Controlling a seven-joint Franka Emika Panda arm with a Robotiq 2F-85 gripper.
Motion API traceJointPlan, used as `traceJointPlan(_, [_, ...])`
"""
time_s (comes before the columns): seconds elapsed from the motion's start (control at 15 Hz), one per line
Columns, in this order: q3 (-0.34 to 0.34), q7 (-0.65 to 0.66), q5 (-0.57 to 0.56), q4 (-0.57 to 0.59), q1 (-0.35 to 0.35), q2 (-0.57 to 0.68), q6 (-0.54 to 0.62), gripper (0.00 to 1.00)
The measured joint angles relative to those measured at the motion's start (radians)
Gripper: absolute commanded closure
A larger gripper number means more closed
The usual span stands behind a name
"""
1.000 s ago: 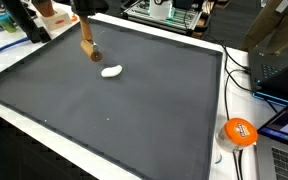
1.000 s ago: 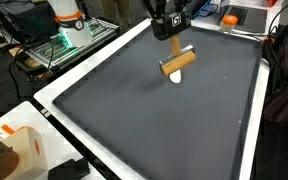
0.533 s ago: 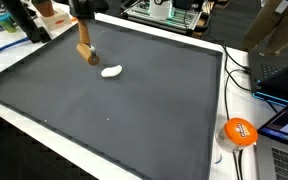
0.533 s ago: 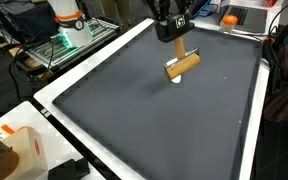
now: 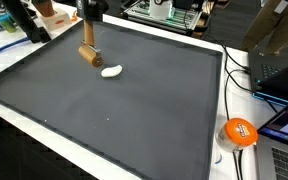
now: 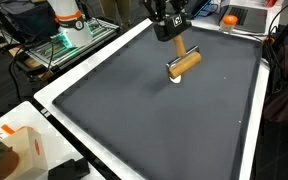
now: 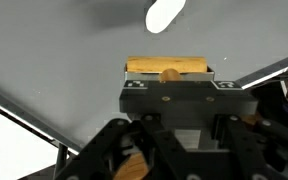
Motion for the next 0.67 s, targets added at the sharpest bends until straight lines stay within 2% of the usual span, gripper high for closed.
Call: traceJointPlan(0.67, [0.03, -0.073, -0.022, -0.203, 0.0, -0.17, 0.121, 0.78])
